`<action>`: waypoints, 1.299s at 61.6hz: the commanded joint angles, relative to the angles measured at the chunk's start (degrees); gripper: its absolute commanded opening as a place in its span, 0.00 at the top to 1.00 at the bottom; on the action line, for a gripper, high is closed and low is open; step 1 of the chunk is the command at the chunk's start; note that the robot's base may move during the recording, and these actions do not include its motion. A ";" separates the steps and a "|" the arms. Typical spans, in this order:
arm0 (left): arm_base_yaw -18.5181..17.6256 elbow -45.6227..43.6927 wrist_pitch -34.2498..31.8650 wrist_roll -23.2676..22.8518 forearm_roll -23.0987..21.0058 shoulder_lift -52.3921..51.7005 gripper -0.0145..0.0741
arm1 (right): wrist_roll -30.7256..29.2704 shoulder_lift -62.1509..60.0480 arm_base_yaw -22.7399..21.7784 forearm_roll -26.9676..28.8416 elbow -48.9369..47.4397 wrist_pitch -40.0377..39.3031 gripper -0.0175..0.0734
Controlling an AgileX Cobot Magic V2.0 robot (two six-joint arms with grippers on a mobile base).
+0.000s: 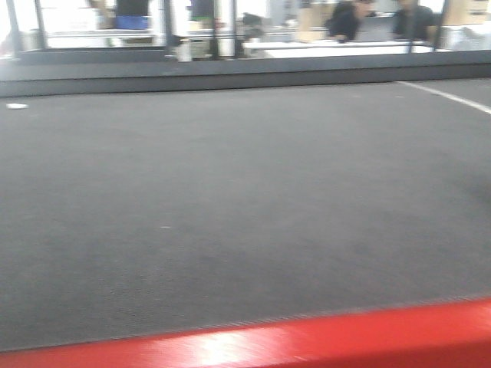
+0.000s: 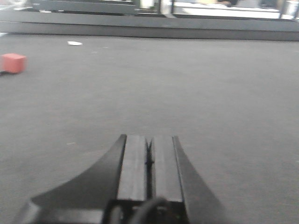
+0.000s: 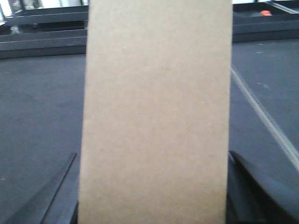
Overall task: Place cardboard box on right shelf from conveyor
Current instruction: 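Drive away from the conveyor holding the box in the right gripper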
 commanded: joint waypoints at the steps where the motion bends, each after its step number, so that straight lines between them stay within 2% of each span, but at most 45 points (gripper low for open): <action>1: -0.24 0.48 -4.95 0.02 -0.34 -0.84 0.97 | -0.62 0.84 -0.37 -0.63 -1.61 -5.73 0.55; 80: -0.24 0.48 -4.95 0.02 -0.34 -0.84 0.97 | -0.62 0.84 -0.37 -0.63 -1.61 -5.73 0.55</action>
